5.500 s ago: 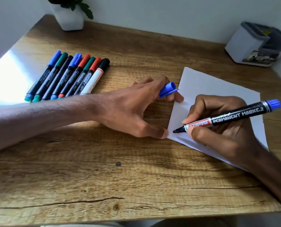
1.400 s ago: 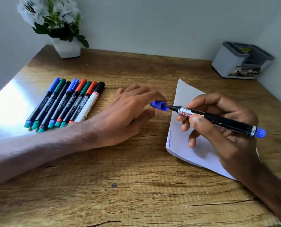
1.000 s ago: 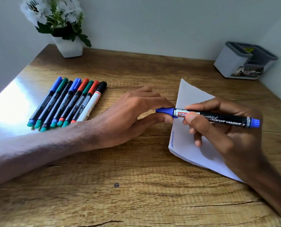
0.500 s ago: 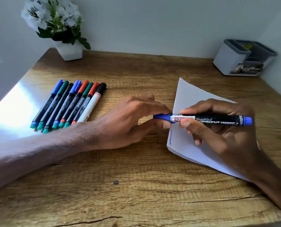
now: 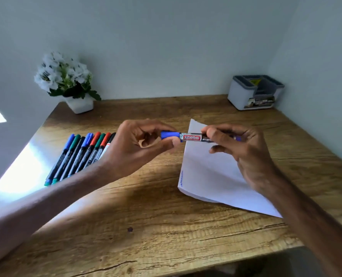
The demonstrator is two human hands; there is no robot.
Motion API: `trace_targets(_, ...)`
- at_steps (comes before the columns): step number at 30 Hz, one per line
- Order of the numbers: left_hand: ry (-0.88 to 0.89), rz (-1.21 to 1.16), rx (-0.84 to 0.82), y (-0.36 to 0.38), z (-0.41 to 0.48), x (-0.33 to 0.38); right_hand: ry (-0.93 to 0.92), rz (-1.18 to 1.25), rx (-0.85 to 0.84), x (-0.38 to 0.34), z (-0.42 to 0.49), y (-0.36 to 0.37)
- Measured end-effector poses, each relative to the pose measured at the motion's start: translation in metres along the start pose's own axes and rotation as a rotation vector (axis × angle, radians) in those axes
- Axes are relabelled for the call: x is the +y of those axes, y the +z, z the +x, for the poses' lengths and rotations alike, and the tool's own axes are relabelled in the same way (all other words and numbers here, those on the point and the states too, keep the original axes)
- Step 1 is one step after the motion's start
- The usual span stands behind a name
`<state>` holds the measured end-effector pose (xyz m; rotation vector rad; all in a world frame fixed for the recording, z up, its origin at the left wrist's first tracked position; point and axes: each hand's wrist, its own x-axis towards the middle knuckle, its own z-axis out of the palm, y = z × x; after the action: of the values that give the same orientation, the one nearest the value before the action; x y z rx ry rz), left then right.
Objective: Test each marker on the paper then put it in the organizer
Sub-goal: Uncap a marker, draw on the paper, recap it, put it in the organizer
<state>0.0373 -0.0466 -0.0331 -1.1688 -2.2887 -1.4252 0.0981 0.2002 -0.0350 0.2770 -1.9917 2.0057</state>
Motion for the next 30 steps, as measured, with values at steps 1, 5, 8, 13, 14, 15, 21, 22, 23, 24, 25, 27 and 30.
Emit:
trace_targets(1,-0.005,-0.029,0.009,0.0,0.003,0.002,0.002,-0.059,-0.014,-0.001,0.002,-0.003)
trace_targets(5,0.002,-0.113,0.044,0.009,0.029,0.011,-0.084,-0.325,-0.119,-0.013,0.008,-0.006)
trace_targets(8,0.016,-0.147,0.064,0.02,0.051,0.024,-0.133,-0.346,-0.143,-0.022,0.015,-0.007)
trace_targets(13,-0.005,-0.224,0.141,0.041,0.082,0.046,-0.181,-0.266,-0.052,-0.03,0.035,-0.023)
trace_targets(14,-0.018,-0.219,0.144,0.046,0.088,0.045,-0.166,-0.236,-0.025,-0.028,0.039,-0.027)
trace_targets(15,-0.033,-0.205,0.144,0.05,0.094,0.041,-0.152,-0.215,0.011,-0.027,0.045,-0.033)
trace_targets(21,-0.058,0.312,-0.395,0.059,0.113,0.005,-0.202,-0.402,0.41,-0.011,0.086,-0.079)
trace_targets(22,-0.035,0.434,-0.48,0.06,0.112,0.001,-0.211,-0.424,0.455,-0.009,0.092,-0.087)
trace_targets(23,-0.023,0.513,-0.529,0.061,0.11,-0.002,-0.218,-0.455,0.495,-0.006,0.1,-0.094)
trace_targets(24,-0.023,0.559,-0.564,0.063,0.108,-0.004,-0.226,-0.492,0.528,-0.002,0.107,-0.101)
trace_targets(25,-0.034,0.584,-0.597,0.066,0.106,-0.008,-0.238,-0.522,0.549,0.001,0.115,-0.108)
trace_targets(27,-0.048,0.587,-0.641,0.07,0.104,-0.014,-0.271,-0.556,0.59,0.005,0.131,-0.117)
trace_targets(30,-0.053,0.57,-0.658,0.071,0.106,-0.019,-0.334,-0.645,0.653,0.006,0.151,-0.125)
